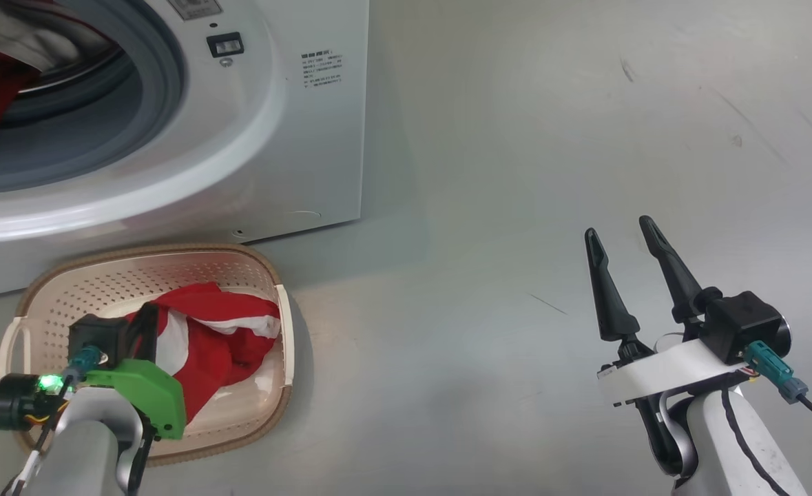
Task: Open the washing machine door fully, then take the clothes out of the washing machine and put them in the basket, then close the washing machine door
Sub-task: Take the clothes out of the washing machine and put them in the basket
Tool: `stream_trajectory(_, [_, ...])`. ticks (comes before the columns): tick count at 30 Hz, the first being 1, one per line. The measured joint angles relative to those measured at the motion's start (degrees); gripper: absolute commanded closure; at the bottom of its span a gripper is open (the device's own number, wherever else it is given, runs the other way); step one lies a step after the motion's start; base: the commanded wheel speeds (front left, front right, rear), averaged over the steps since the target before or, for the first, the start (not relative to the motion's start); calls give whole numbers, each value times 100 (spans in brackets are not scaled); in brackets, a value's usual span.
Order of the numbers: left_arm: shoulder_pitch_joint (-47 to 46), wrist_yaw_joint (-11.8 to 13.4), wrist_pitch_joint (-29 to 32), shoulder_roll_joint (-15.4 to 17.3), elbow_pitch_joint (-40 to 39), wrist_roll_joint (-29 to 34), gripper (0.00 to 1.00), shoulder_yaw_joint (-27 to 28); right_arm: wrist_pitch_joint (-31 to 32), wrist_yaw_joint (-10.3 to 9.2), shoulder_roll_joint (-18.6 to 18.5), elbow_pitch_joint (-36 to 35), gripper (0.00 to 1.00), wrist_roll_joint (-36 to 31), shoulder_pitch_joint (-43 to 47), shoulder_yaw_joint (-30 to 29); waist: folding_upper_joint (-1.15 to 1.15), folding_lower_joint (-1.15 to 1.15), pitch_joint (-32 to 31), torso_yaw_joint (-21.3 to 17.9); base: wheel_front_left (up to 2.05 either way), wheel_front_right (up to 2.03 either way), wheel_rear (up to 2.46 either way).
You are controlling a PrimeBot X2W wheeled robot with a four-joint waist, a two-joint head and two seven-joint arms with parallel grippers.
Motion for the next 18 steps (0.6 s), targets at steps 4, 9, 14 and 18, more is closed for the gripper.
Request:
stream_trajectory(4, [-112,48,5,7,281,-16,100,112,0,0,3,-25,0,0,-93,-22,0,0,161,-65,0,0,0])
stream_trajectory(9, [-273,165,-2,3,612,-103,100,267,0,-2,4,-25,0,0,-112,-57,0,0,277,-109,0,0,0])
stream_trajectory(14, [-378,292,3,3,912,-293,100,486,0,-2,5,-24,0,0,-118,-65,0,0,300,-100,0,0,0])
stream_trajectory(18, [-499,401,-4,13,1114,-325,73,584,0,-2,5,-24,0,0,-164,-73,0,0,300,-82,0,0,0])
